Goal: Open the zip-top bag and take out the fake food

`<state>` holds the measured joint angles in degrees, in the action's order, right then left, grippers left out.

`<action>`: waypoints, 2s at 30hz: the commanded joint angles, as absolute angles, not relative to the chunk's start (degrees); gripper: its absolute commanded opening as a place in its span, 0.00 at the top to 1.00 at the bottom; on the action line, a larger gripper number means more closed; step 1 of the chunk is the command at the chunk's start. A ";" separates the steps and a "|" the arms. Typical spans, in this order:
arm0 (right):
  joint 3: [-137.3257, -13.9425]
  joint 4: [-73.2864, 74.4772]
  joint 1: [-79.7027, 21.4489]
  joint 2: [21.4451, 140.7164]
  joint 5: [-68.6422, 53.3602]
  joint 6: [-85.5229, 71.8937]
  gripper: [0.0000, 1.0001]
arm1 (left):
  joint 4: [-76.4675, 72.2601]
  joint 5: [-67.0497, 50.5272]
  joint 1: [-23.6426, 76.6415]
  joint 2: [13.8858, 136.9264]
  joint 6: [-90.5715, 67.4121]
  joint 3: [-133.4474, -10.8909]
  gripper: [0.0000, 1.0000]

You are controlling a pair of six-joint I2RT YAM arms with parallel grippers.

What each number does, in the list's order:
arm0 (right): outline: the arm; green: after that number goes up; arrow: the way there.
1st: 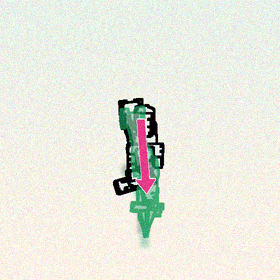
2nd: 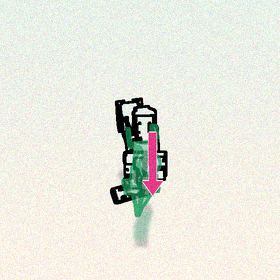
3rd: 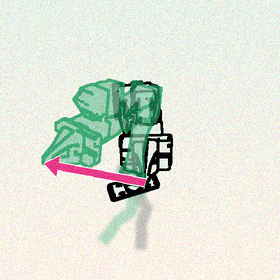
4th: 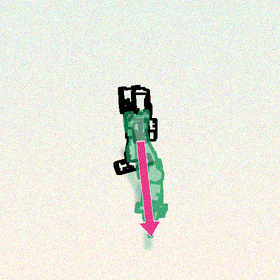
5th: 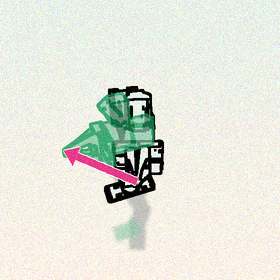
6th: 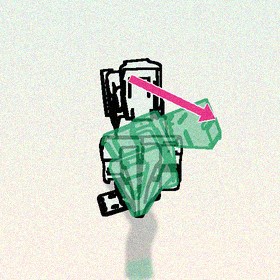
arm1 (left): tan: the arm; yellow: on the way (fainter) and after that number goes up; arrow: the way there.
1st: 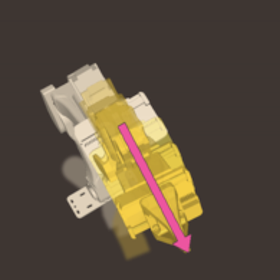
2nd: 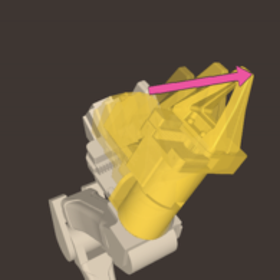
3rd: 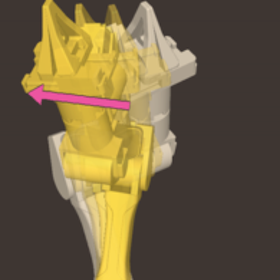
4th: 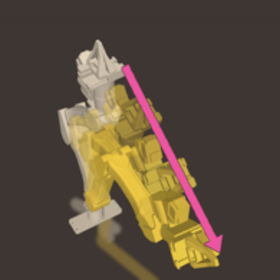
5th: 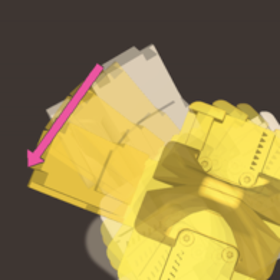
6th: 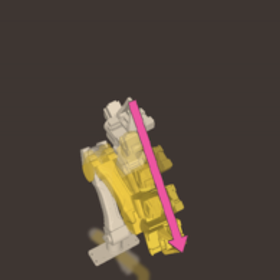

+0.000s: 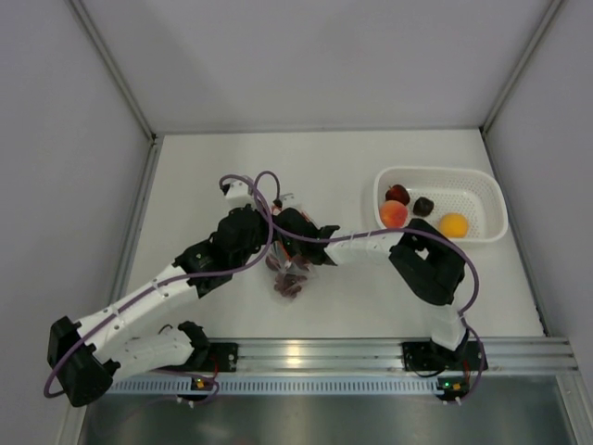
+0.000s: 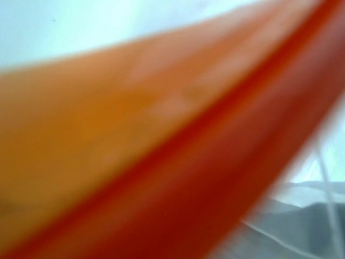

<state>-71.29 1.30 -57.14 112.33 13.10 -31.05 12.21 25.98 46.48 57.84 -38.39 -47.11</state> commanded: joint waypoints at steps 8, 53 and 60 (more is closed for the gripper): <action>-64.52 -7.64 -61.61 100.65 11.17 -24.88 0.53 | 8.00 20.31 47.29 56.87 -37.18 -47.90 1.00; -69.26 0.53 -66.01 104.33 9.75 -14.41 0.90 | 8.00 17.67 47.20 57.83 -33.75 -47.99 1.00; -68.20 1.84 -65.92 99.06 13.96 -16.70 0.90 | 8.00 17.67 47.11 57.66 -33.57 -47.64 1.00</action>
<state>-66.96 4.73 -61.10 105.14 10.48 -16.29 12.53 19.40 46.76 56.36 -33.28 -47.13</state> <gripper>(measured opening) 0.506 0.020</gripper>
